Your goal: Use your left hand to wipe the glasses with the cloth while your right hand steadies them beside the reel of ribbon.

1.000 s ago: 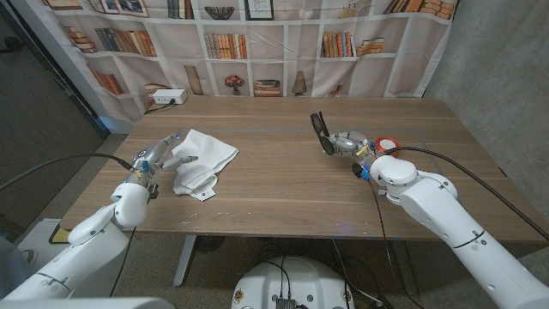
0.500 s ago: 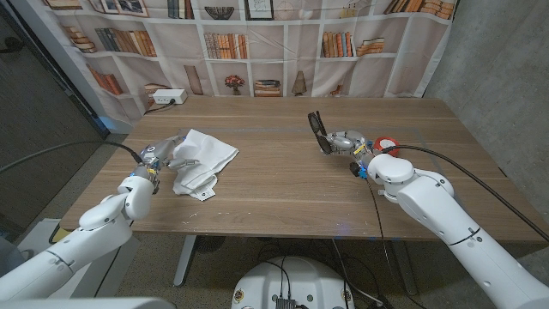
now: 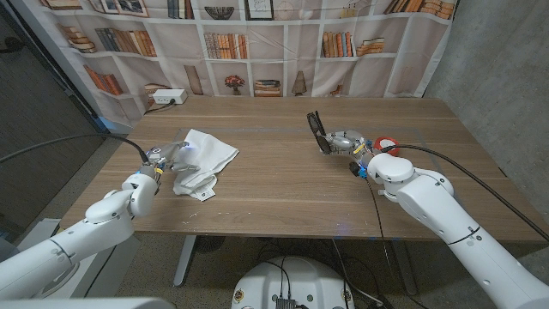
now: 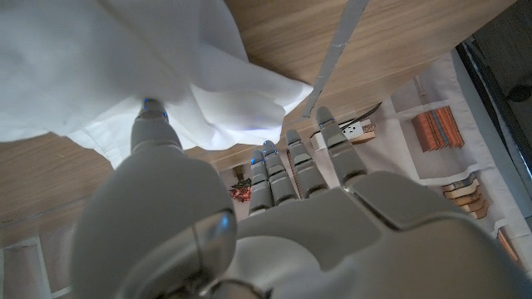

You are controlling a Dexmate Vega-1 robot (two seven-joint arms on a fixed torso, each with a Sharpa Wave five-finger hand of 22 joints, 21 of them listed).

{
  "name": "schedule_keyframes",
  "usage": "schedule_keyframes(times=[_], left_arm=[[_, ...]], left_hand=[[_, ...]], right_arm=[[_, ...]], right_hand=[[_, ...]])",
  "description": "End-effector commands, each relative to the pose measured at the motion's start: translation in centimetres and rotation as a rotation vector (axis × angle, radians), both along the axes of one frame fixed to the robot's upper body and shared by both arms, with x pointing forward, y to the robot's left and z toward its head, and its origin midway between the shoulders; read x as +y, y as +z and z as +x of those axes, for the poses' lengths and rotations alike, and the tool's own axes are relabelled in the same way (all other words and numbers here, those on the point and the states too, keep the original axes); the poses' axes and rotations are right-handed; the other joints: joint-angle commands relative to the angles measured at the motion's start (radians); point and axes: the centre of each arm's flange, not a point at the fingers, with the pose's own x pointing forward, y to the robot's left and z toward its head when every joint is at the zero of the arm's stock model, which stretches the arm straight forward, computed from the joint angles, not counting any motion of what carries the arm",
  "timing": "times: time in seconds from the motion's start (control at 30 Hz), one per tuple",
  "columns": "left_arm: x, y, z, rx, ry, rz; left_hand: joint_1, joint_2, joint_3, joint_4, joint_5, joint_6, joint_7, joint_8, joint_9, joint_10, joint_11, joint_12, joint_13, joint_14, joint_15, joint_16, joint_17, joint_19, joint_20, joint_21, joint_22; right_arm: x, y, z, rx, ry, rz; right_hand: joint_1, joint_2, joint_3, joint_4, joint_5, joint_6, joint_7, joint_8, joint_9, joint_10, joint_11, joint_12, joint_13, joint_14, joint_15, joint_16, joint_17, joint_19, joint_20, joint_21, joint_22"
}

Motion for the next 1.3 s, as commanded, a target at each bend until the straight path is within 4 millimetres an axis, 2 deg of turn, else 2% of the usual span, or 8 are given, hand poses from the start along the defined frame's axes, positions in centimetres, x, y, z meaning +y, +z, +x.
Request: schedule_keyframes(times=[0.03, 0.33, 0.57, 0.7, 0.77, 1.07, 1.2, 1.3], left_arm=[[-0.6, -1.7, 1.4, 0.057, -0.011, -0.021], [-1.2, -2.5, 2.8, 0.082, -0.03, -0.047], [-2.1, -2.6, 3.3, 0.087, -0.053, -0.064], [-2.4, -2.1, 3.3, 0.096, -0.072, -0.083], [-2.4, -1.9, 3.4, 0.108, -0.081, -0.096], [-3.1, -1.3, 3.5, 0.099, -0.1, -0.118], [-3.6, -0.6, 3.3, 0.047, -0.111, -0.136], [-3.8, -0.1, 3.0, -0.004, -0.126, -0.163]], left_hand=[[0.008, -0.006, -0.006, -0.004, 0.01, 0.005, -0.011, 0.001, 0.002, 0.002, -0.005, 0.0, 0.003, -0.009, -0.057, -0.005, 0.003, -0.019, -0.005, -0.014, 0.0], [0.044, 0.015, 0.004, -0.009, 0.019, 0.033, -0.014, 0.008, 0.003, 0.021, -0.011, 0.006, 0.003, 0.024, -0.065, 0.008, 0.004, 0.047, -0.036, 0.002, 0.001], [0.098, 0.048, 0.018, -0.01, 0.011, 0.134, -0.009, 0.032, 0.003, 0.117, -0.017, 0.027, 0.003, 0.139, -0.055, 0.031, 0.003, 0.192, -0.024, 0.031, 0.001], [0.134, 0.067, 0.031, -0.017, 0.002, 0.179, -0.002, 0.04, 0.003, 0.166, -0.011, 0.035, 0.003, 0.186, -0.055, 0.037, 0.002, 0.244, -0.033, 0.04, 0.001], [0.161, 0.084, 0.043, -0.019, -0.012, 0.204, 0.012, 0.043, 0.003, 0.193, -0.005, 0.037, 0.003, 0.223, -0.043, 0.04, 0.002, 0.288, -0.063, 0.047, 0.001], [0.291, 0.153, 0.104, -0.037, -0.072, 0.313, 0.044, 0.057, 0.006, 0.297, 0.017, 0.042, 0.005, 0.354, -0.056, 0.047, 0.002, 0.42, -0.13, 0.064, -0.002], [0.36, 0.181, 0.141, -0.042, -0.096, 0.374, 0.06, 0.068, 0.009, 0.356, 0.025, 0.047, 0.007, 0.433, -0.074, 0.053, 0.002, 0.475, -0.165, 0.069, -0.002], [0.388, 0.192, 0.162, -0.032, -0.115, 0.421, 0.057, 0.074, 0.011, 0.405, 0.021, 0.048, 0.009, 0.51, -0.096, 0.057, 0.001, 0.549, -0.198, 0.088, 0.001]], right_arm=[[0.2, 0.1, -0.2, 0.006, -0.002, -0.004], [0.4, 0.1, -0.3, 0.001, 0.005, -0.003], [0.3, 0.1, -0.4, -0.005, 0.005, -0.006], [0.3, 0.1, -0.5, -0.006, 0.004, -0.001], [0.3, 0.1, -0.5, -0.005, 0.002, 0.003], [0.2, -0.2, -0.5, -0.009, 0.006, 0.007], [0.3, -0.1, -0.5, -0.011, 0.01, 0.009], [0.3, -0.1, -0.5, -0.008, 0.013, 0.013]], right_hand=[[0.001, 0.01, 0.002, 0.004, 0.005, 0.009, -0.001, 0.002, 0.001, 0.002, 0.0, -0.003, 0.003, 0.009, -0.036, -0.005, 0.002, -0.003, -0.121, 0.004, 0.003], [0.002, 0.01, 0.002, 0.003, 0.005, 0.009, 0.0, 0.001, 0.002, 0.003, 0.002, -0.004, 0.004, 0.01, -0.036, -0.005, 0.002, -0.004, -0.121, 0.006, 0.002], [0.001, 0.01, 0.003, 0.003, 0.005, 0.009, -0.001, 0.0, 0.004, 0.003, 0.001, -0.004, 0.004, 0.011, -0.036, -0.005, 0.002, -0.004, -0.121, 0.008, 0.002], [0.001, 0.01, 0.003, 0.004, 0.005, 0.009, -0.001, 0.0, 0.005, 0.002, 0.003, -0.004, 0.004, 0.012, -0.036, -0.005, 0.003, -0.004, -0.121, 0.009, 0.002], [0.001, 0.01, 0.003, 0.004, 0.005, 0.009, 0.0, 0.0, 0.005, 0.002, 0.004, -0.005, 0.004, 0.012, -0.036, -0.005, 0.003, -0.004, -0.121, 0.009, 0.002], [0.0, 0.01, 0.004, 0.003, 0.004, 0.009, -0.001, 0.0, 0.007, 0.003, 0.006, -0.004, 0.004, 0.012, -0.036, -0.005, 0.003, -0.006, -0.121, 0.011, 0.001], [0.0, 0.01, 0.004, 0.003, 0.004, 0.008, -0.003, -0.001, 0.007, 0.002, 0.007, -0.005, 0.005, 0.013, -0.036, -0.005, 0.003, -0.007, -0.121, 0.011, 0.001], [0.0, 0.01, 0.004, 0.003, 0.004, 0.008, -0.002, -0.001, 0.008, 0.001, 0.006, -0.005, 0.005, 0.012, -0.036, -0.006, 0.003, -0.007, -0.121, 0.012, 0.001]])
